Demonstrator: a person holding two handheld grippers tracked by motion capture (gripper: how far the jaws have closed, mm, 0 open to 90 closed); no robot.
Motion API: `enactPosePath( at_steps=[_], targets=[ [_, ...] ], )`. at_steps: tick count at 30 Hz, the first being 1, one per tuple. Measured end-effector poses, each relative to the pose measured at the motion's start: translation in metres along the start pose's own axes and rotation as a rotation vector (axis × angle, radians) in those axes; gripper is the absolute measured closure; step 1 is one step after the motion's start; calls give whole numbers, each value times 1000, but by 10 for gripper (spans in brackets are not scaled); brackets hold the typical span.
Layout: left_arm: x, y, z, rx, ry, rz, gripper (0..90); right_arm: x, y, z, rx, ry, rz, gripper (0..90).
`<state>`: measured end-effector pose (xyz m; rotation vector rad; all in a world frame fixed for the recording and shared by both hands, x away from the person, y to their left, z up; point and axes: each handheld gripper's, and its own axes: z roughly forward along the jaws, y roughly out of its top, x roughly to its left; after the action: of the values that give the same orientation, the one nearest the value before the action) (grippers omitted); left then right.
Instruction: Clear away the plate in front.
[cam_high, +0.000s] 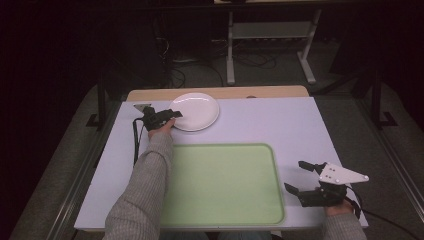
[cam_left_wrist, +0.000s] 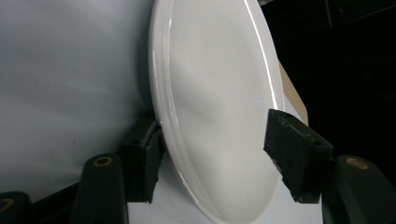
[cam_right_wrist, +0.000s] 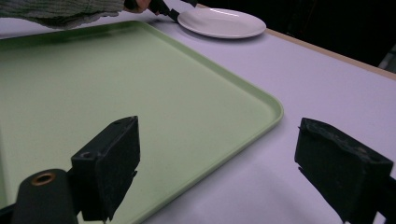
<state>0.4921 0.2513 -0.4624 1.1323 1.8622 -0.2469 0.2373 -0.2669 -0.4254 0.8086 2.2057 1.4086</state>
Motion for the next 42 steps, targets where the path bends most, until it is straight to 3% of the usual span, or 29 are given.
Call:
enactPosePath(
  at_steps=[10,17,20,22,27,31,39,42],
  targets=[
    [-2,-5,0,-29,93,42,610,0,0,-1,-10,1,-1,135],
    [1,-5,0,-37,118,38,758,-1,1,-3,-24,-3,2,134],
    [5,-5,-1,-36,94,20,776,-1,1,-3,-25,-2,0,134],
    [7,-5,-1,-31,81,36,777,-1,1,-3,-26,-1,1,134],
    [13,-4,-2,-33,34,-5,801,-1,1,-3,-28,-3,2,134],
    [20,-4,-3,-45,-29,-39,828,-1,1,-2,-24,-5,4,135],
    [16,-3,-7,-82,-104,-52,873,-1,0,-2,-20,-6,5,134],
    [15,-3,-7,-82,-114,-58,872,-1,0,-2,-19,-7,8,134]
  ],
)
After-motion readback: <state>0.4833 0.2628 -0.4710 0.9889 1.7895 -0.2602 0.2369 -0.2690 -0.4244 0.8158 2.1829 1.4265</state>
